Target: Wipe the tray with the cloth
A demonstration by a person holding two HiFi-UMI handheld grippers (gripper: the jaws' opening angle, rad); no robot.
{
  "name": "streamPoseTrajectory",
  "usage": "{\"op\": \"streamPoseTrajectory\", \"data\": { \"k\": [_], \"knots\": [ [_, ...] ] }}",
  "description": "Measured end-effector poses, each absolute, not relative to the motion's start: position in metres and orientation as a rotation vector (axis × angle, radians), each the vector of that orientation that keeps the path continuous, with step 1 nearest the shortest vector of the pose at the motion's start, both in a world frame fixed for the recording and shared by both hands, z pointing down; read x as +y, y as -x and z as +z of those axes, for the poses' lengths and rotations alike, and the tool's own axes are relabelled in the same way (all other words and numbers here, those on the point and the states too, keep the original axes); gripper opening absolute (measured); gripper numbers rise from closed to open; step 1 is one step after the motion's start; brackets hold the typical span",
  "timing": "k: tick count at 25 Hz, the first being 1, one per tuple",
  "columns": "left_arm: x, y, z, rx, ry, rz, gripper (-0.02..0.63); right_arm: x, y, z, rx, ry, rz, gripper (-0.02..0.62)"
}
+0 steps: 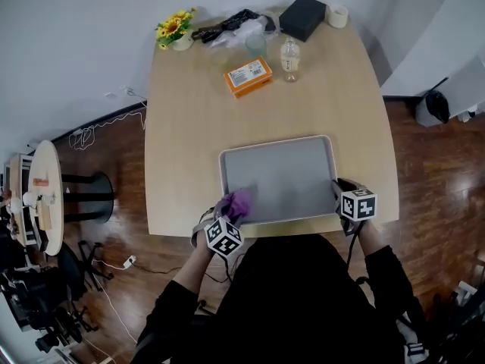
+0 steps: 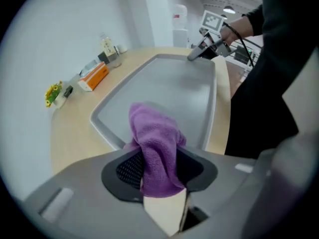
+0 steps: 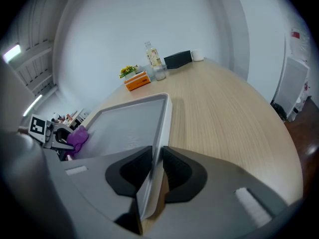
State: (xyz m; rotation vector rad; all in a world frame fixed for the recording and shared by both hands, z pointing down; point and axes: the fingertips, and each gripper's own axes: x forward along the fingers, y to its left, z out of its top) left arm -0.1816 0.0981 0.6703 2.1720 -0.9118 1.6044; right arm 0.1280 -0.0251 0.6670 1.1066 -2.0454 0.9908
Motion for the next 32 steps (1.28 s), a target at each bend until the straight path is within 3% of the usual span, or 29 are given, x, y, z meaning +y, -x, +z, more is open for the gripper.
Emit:
{"op": "streamPoseTrajectory", "data": {
  "k": [5, 16, 24, 32],
  "knots": [
    [0.107, 0.159, 0.672, -0.850, -2.226, 1.676, 0.144, -0.023, -0.123, 0.666, -2.037, -1.104, 0.991, 0.072],
    [0.062, -0.105, 0.667, -0.144, -2.707, 1.669, 0.147, -0.026, -0.121, 0.665, -2.068, -1.134, 1.076, 0.072],
    [0.027, -0.091, 0.672, 0.008, -2.735, 1.818, 0.146, -0.024, -0.121, 0.666, -2.103, -1.153, 1.131, 0.072],
    [-0.112, -0.064, 0.667, -0.440, -2.681, 1.885, 0.146, -0.022, -0.126, 0.663, -2.102, -1.121, 1.097, 0.074]
  ]
}}
